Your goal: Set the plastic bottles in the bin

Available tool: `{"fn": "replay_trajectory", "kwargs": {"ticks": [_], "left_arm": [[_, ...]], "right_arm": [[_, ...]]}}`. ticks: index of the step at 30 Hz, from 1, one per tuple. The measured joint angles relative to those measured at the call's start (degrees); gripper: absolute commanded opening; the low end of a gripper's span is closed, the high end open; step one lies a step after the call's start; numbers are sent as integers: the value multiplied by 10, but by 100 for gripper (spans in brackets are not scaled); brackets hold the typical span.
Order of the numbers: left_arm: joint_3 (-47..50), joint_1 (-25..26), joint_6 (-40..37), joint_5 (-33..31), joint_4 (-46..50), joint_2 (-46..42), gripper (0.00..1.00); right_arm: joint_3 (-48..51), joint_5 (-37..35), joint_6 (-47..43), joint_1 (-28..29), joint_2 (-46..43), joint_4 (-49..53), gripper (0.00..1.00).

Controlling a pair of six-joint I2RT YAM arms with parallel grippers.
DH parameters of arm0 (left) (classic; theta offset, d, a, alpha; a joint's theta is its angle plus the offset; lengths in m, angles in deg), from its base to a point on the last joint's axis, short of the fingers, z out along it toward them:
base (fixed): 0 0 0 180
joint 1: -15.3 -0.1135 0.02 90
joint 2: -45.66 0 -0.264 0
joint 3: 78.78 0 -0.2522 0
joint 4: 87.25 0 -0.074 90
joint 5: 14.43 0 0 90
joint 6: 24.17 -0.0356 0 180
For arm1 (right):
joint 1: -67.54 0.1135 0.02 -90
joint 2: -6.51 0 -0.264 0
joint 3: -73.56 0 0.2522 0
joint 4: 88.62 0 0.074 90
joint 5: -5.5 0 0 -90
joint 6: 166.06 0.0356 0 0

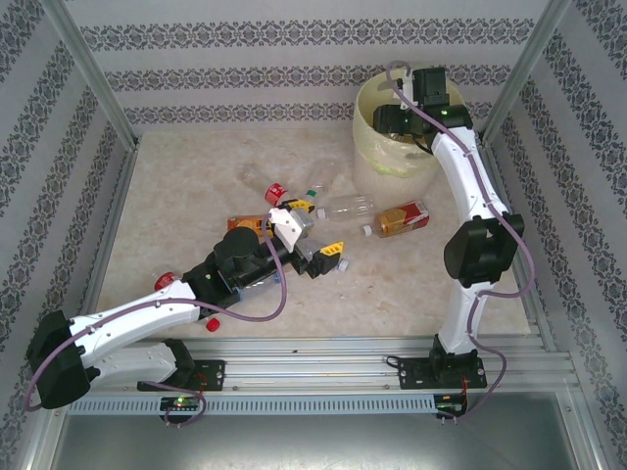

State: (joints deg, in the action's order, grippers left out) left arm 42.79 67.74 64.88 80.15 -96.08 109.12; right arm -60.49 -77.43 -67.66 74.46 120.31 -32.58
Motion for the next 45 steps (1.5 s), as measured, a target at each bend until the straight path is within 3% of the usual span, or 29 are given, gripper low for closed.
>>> {"fn": "replay_trajectory", "kwargs": {"ticks": [9, 15, 22, 30, 38, 45], "left_arm": [[0, 0, -2, -4, 6, 0, 100], [0, 0, -2, -8, 16, 1, 100], [0, 0, -8, -10, 29, 2, 100], [-14, 0, -19, -23, 74, 8, 100], [-70, 0, 0, -60, 212, 2, 100], [-86, 0, 38, -108, 335, -27, 100]], "right_arm": [[-28, 29, 19, -8, -3, 17, 87], [8, 29, 21, -8, -61, 9, 88], [171, 27, 21, 5, -232, -45, 90], [372, 18, 23, 82, -408, -97, 92], [586, 33, 70, 121, -588, -125, 92], [698, 68, 112, 129, -661, -140, 92]]}}
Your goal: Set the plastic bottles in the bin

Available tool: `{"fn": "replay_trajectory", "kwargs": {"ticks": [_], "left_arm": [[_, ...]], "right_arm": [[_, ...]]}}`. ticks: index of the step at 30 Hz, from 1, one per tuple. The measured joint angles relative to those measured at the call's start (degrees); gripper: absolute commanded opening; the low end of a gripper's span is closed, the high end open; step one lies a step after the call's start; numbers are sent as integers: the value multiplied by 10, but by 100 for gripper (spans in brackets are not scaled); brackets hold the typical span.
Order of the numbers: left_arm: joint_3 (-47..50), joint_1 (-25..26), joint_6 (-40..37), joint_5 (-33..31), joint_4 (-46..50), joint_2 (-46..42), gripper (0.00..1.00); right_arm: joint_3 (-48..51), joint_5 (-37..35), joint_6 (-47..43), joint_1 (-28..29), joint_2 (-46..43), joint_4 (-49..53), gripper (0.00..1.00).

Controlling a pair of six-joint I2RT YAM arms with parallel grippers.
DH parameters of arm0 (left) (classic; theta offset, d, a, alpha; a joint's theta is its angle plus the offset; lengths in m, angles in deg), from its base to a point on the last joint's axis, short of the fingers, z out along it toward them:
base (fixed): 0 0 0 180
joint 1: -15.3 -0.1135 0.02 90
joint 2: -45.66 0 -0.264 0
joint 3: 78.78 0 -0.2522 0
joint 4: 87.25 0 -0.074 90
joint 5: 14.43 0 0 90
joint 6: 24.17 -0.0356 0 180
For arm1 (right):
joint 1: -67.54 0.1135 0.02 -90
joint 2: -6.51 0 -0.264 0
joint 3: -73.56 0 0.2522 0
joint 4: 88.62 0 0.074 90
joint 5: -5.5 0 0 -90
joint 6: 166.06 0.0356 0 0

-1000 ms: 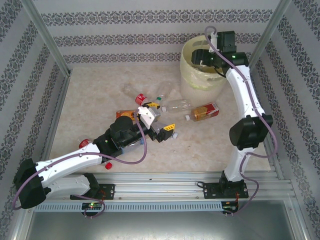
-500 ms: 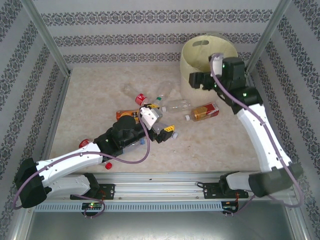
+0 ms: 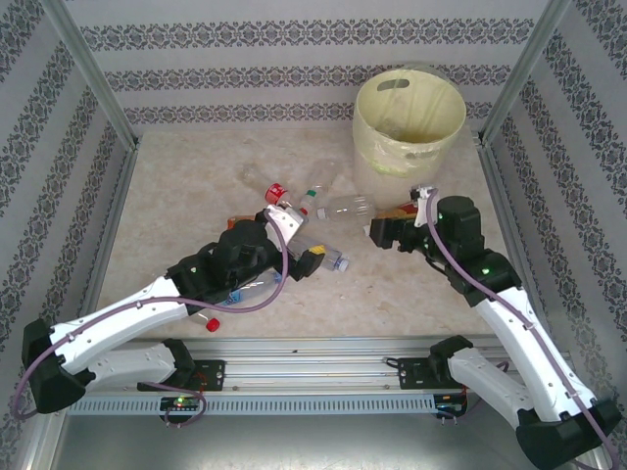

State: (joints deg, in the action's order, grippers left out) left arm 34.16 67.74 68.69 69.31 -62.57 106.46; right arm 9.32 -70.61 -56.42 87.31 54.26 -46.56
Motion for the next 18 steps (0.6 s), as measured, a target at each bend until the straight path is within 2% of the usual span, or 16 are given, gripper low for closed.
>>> {"fn": "replay_trajectory", "kwargs": {"ticks": [4, 11, 18], "left_arm": [[-2, 0, 0, 12, 55, -2, 100], [-2, 0, -30, 58, 123, -10, 100], [-1, 0, -59, 63, 160, -51, 100]], "right_arm": [[47, 27, 10, 19, 5, -16, 89], [58, 37, 1, 101, 69, -28, 84], [53, 24, -18, 179, 175, -57, 70]]}}
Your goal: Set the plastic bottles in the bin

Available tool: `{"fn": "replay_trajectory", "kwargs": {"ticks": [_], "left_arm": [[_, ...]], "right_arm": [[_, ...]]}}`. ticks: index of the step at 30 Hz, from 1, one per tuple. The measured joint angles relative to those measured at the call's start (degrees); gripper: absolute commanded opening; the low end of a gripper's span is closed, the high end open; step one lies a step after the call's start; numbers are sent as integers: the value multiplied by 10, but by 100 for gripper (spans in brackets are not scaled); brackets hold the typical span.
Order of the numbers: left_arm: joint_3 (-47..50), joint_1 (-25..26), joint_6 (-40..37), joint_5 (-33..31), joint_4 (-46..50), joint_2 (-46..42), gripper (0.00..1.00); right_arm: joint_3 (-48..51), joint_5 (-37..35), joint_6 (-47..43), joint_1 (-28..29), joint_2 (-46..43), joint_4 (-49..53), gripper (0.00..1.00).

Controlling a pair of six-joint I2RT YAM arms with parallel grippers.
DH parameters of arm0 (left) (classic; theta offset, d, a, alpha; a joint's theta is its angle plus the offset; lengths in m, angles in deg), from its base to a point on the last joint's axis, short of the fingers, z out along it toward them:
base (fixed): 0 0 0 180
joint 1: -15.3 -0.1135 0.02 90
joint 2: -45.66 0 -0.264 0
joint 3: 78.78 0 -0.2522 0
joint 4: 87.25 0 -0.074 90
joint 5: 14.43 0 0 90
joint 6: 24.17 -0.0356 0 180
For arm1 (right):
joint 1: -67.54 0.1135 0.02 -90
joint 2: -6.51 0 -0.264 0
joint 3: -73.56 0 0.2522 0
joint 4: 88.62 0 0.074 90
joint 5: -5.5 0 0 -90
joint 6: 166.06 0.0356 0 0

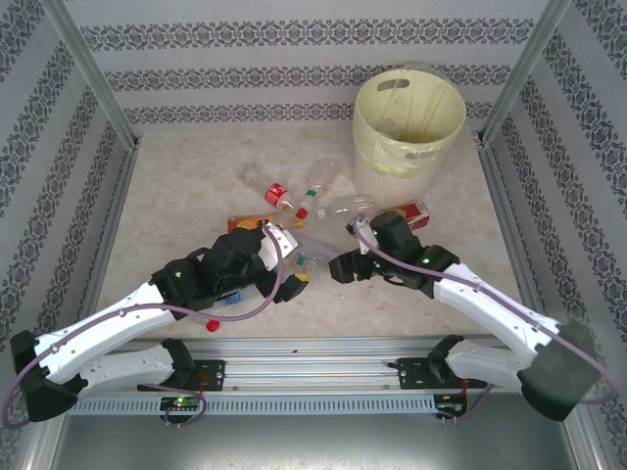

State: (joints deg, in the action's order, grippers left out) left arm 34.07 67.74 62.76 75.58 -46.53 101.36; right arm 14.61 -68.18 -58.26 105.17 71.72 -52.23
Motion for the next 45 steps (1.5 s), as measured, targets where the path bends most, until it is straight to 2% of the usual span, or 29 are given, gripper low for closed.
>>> {"fn": "replay_trajectory", "kwargs": {"ticks": [9, 21, 37, 45], "left_arm": [[59, 0, -10, -3, 3, -69, 100], [61, 0, -10, -3, 5, -70, 100], [67, 0, -12, -35, 5, -77, 100], [73, 0, -13, -48, 5, -77, 100]], "right_arm": [[-75, -17, -32, 49, 140, -19, 68], [-200, -42, -93, 95, 290, 12, 64], [-250, -70, -145, 95, 373, 54, 61], [-286, -86, -168, 99, 398, 85, 64]]}}
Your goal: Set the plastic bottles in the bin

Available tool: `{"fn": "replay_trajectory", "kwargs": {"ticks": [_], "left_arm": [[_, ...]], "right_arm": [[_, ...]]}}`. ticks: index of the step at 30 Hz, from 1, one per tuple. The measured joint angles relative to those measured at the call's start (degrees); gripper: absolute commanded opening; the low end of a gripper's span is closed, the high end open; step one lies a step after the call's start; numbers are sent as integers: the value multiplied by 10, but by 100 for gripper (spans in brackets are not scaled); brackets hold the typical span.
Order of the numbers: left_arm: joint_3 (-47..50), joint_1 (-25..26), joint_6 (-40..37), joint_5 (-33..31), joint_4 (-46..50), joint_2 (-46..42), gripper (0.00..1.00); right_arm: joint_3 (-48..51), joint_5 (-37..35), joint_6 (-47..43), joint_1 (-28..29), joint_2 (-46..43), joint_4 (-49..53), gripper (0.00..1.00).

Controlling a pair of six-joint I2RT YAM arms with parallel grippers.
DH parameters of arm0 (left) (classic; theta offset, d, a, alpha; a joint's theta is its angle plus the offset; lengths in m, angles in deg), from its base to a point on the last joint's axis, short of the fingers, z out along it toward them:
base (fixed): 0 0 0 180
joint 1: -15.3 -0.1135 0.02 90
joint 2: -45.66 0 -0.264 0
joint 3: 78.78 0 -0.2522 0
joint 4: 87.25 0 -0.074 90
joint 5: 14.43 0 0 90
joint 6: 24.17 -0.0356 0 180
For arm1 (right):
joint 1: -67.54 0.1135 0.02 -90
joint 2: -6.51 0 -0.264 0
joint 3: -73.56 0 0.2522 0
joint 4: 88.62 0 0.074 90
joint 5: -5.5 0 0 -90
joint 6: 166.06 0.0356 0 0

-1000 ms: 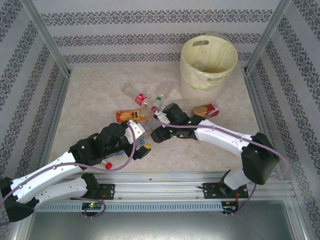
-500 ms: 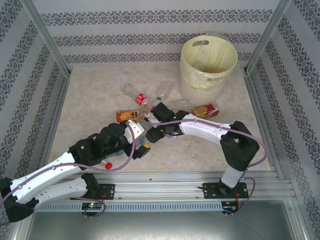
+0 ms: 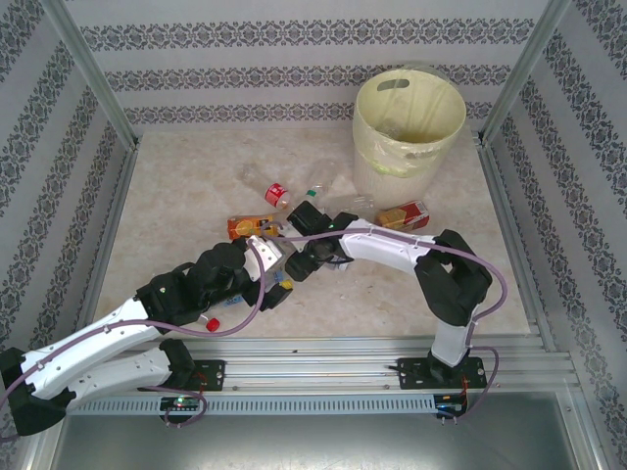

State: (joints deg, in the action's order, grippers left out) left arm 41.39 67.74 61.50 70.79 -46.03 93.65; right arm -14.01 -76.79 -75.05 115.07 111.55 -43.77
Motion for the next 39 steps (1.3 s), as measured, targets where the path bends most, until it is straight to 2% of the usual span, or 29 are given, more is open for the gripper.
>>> {"fn": "replay_trajectory", "kwargs": {"ticks": [7, 20, 39], "left_arm": [[1, 0, 0, 2, 0, -1, 100], [1, 0, 3, 15, 0, 8, 100], [1, 0, 9, 31, 0, 0, 100]], "right_arm": [[-30, -24, -21, 0, 24, 34, 64], [-107, -16, -37, 0, 66, 90, 64], [-92, -8, -40, 4, 102, 103, 62]]}}
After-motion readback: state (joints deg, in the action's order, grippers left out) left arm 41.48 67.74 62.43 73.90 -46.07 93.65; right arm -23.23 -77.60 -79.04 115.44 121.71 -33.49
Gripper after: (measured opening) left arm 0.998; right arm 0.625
